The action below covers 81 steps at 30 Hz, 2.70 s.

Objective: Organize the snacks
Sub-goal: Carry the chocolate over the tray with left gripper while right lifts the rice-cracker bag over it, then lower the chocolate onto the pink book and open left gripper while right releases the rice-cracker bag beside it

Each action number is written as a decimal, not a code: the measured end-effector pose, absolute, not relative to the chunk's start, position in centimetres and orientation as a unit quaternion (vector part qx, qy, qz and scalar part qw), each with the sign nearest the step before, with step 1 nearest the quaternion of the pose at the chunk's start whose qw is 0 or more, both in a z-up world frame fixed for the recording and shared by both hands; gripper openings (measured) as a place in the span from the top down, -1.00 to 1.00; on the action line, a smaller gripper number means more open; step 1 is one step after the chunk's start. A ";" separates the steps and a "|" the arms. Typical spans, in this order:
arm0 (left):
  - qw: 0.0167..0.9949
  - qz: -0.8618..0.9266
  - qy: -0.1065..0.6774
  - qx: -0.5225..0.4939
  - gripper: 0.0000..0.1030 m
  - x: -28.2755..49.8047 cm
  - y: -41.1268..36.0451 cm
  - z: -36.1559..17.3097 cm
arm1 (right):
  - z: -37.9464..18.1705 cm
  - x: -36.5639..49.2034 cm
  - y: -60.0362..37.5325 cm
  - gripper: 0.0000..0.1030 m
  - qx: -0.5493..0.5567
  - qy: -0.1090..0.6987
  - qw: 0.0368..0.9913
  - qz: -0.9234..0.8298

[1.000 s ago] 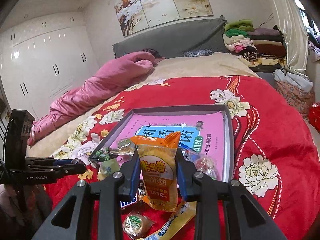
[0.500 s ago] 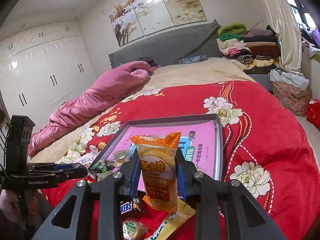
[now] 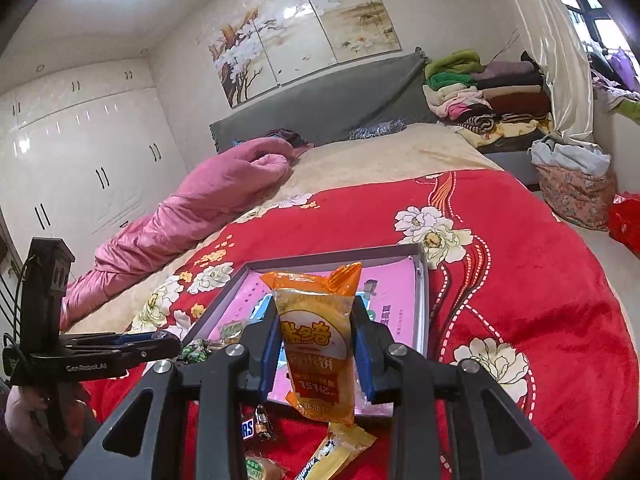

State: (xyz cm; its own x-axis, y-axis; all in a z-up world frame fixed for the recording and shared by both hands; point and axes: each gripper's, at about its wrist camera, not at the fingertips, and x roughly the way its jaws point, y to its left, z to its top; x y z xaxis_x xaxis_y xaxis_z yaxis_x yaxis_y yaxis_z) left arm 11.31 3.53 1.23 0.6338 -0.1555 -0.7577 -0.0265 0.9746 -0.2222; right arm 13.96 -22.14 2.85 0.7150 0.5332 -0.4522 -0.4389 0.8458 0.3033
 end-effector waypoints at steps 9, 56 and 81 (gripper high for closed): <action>0.897 -0.035 0.428 -0.109 0.22 12.8 3.3 0.6 | 2.8 14.4 -22.3 0.36 0.101 0.268 0.921 0.265; 0.884 -0.051 0.459 -0.071 0.22 17.7 -0.2 -3.4 | 0.3 17.0 -18.2 0.36 0.068 0.281 0.918 0.270; 0.870 -0.062 0.484 -0.065 0.21 17.7 -1.1 -4.7 | -1.4 18.3 -18.4 0.37 0.096 0.310 0.907 0.270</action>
